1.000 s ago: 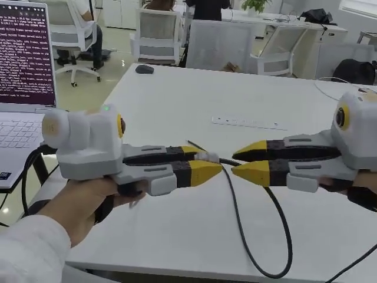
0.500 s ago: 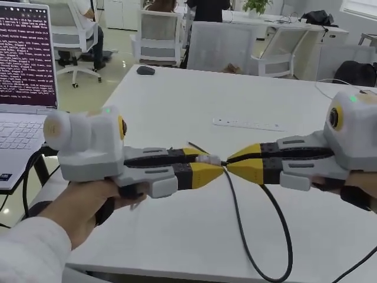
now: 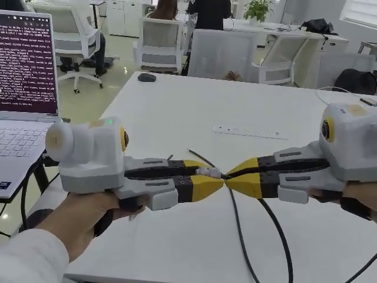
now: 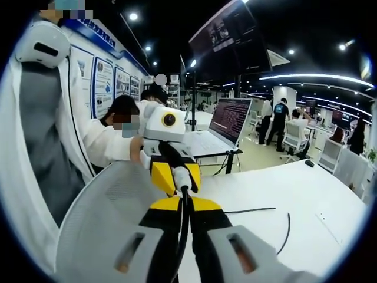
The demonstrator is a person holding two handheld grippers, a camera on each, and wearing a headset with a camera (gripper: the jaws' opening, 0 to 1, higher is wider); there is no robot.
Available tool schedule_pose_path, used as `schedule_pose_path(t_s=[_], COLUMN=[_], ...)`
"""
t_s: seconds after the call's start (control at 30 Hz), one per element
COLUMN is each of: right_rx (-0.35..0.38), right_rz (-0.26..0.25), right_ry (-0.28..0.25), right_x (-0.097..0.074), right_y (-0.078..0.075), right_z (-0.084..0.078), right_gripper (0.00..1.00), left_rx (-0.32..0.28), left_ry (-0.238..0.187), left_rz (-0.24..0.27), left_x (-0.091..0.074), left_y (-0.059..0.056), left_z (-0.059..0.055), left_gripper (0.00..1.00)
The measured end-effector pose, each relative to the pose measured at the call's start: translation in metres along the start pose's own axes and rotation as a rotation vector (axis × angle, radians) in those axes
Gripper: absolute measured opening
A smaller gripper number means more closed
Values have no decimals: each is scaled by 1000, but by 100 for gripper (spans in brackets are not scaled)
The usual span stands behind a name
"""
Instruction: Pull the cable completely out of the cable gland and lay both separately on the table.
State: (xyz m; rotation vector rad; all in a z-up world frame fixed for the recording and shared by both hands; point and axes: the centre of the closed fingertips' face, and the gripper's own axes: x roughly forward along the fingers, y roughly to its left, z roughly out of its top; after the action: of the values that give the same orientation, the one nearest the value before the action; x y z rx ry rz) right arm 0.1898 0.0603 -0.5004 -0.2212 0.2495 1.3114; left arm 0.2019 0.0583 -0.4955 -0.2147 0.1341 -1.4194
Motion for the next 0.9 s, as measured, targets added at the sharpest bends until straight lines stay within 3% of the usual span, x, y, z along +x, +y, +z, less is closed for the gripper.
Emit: schedule_pose_path(t_s=[0.3,0.43,0.57,0.8,0.9], right_rx=[11,35,44,72,61], right_rz=[0,-23,-63,-109,-132], right_ry=[0,-10,18,37,19], right_x=[0,-6,-17,-36,-44], right_y=[-2,-6,-15,-24,-29], right_z=[-7,-11,-25,-49,-61], right_gripper=[4,4,4,4,4], left_rx=[-1,-14,-33,-48,-29], left_ry=[18,-1,-22,-13,-2], left_rz=[12,29,42,53,57], left_x=[-1,-5,-8,-8,-8], left_y=[2,6,9,11,8], left_z=[-3,0,3,1,1], left_gripper=[16,16,16,16,16])
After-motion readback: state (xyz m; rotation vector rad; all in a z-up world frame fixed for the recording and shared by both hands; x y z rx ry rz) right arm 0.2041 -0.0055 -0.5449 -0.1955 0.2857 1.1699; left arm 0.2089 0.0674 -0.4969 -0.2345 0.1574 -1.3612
